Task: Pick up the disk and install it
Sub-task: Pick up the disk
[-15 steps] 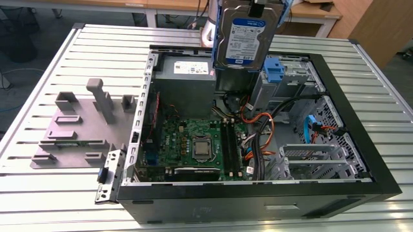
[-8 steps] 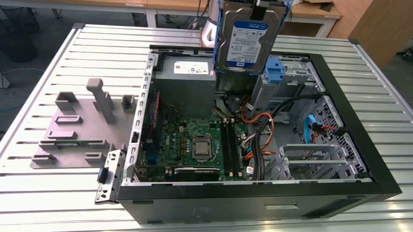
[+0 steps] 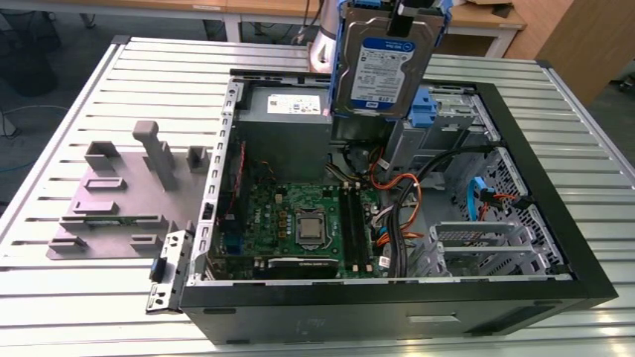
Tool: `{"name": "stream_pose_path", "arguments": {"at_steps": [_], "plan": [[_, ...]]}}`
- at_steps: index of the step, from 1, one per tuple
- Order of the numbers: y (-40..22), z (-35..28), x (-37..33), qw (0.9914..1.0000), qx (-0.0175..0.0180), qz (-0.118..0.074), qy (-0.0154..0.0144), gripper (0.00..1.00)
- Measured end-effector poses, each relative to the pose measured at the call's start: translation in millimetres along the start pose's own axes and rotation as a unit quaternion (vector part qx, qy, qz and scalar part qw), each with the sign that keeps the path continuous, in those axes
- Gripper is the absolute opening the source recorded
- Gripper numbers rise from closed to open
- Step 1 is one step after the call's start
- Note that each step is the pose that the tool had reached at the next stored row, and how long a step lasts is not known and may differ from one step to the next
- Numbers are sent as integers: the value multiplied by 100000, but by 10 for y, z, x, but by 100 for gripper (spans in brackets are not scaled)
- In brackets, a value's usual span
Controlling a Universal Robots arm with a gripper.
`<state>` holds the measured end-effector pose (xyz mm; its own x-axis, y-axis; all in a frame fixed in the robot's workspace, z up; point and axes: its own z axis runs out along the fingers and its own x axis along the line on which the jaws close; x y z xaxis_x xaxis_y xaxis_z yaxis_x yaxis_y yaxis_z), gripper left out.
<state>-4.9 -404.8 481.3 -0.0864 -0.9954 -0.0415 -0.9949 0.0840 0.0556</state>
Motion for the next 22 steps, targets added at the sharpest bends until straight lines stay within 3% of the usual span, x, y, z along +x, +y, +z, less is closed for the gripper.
{"name": "stream_pose_path", "arguments": {"at_steps": [22], "plan": [[-38,-14,283,99999,15,411,-19,35]]}}
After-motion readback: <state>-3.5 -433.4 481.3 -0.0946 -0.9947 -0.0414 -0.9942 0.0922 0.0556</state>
